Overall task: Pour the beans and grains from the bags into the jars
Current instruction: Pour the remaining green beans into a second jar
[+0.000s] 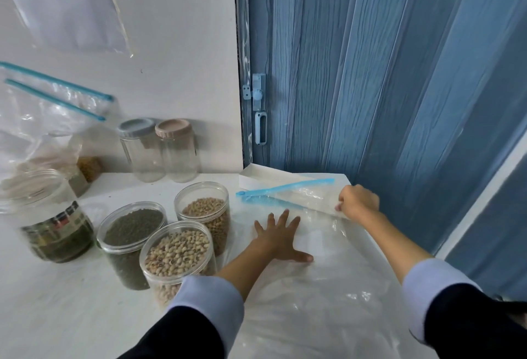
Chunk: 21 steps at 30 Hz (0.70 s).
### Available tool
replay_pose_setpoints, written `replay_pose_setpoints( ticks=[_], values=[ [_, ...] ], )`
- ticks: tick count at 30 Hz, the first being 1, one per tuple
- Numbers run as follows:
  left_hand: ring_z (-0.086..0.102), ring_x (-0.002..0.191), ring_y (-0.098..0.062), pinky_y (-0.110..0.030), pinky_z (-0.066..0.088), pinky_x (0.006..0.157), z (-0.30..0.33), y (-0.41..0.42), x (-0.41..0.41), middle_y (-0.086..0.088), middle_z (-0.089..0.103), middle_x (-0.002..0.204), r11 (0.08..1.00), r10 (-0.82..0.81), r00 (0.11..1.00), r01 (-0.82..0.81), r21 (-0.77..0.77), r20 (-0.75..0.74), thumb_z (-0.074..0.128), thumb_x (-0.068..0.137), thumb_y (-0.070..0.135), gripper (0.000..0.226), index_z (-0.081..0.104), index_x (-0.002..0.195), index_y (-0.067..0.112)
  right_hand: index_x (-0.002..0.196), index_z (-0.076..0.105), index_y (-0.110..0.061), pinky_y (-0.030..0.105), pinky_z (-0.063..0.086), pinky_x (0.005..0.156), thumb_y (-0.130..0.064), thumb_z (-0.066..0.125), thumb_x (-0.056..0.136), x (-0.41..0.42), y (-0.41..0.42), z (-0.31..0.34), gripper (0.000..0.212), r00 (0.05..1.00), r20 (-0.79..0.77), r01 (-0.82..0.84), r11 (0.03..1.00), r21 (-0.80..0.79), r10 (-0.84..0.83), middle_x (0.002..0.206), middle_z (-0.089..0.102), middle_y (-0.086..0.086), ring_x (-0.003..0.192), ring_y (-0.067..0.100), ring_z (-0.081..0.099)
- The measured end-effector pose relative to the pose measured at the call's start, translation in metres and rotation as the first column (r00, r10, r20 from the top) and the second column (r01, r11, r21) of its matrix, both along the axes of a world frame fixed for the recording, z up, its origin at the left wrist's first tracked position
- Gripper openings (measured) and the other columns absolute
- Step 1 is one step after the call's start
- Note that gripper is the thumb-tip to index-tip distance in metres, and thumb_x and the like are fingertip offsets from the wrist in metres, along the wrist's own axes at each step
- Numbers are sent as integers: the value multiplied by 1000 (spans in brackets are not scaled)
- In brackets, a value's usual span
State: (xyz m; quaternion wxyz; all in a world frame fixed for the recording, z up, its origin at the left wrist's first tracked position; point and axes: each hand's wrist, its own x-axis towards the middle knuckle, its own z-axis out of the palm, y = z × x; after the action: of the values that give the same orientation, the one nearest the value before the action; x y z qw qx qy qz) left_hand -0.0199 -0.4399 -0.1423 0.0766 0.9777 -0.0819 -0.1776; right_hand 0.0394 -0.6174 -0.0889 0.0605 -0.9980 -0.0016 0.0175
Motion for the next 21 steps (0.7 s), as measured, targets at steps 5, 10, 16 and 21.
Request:
replay_pose_setpoints(
  ticks=[5,10,16,21],
  values=[
    [-12,144,-35,-65,0,112,-3,0,1,-1,-17,158,1000,-8,1000,8,-1,0,56,80,66,100,-4,150,27,101,70,-10,36,44,86,-5,52,88,5,-6,18,24,956,289,28,997,75,-48,105,70,6,103,30,59],
    [-13,144,-36,-65,2,111,-5,-1,3,-1,-15,158,1000,-2,1000,2,4,-9,56,80,65,99,-2,151,27,63,53,-13,25,25,55,5,51,82,2,-4,38,26,916,400,-24,994,108,-21,81,67,2,78,26,52],
    [0,143,-39,-66,9,110,-3,-6,9,-5,-2,158,999,-12,1000,11,45,10,61,76,66,97,11,149,26,57,48,-13,28,28,59,-13,54,88,-17,22,43,32,903,409,-173,983,59,134,73,54,8,74,30,49],
    [-6,144,-37,-65,7,111,-3,-4,6,-2,-10,159,999,0,1000,0,48,-12,58,77,67,99,3,150,27,62,43,-13,24,31,59,-9,52,84,-19,29,11,24,962,185,-177,974,-144,203,74,47,3,73,26,46]
  ],
)
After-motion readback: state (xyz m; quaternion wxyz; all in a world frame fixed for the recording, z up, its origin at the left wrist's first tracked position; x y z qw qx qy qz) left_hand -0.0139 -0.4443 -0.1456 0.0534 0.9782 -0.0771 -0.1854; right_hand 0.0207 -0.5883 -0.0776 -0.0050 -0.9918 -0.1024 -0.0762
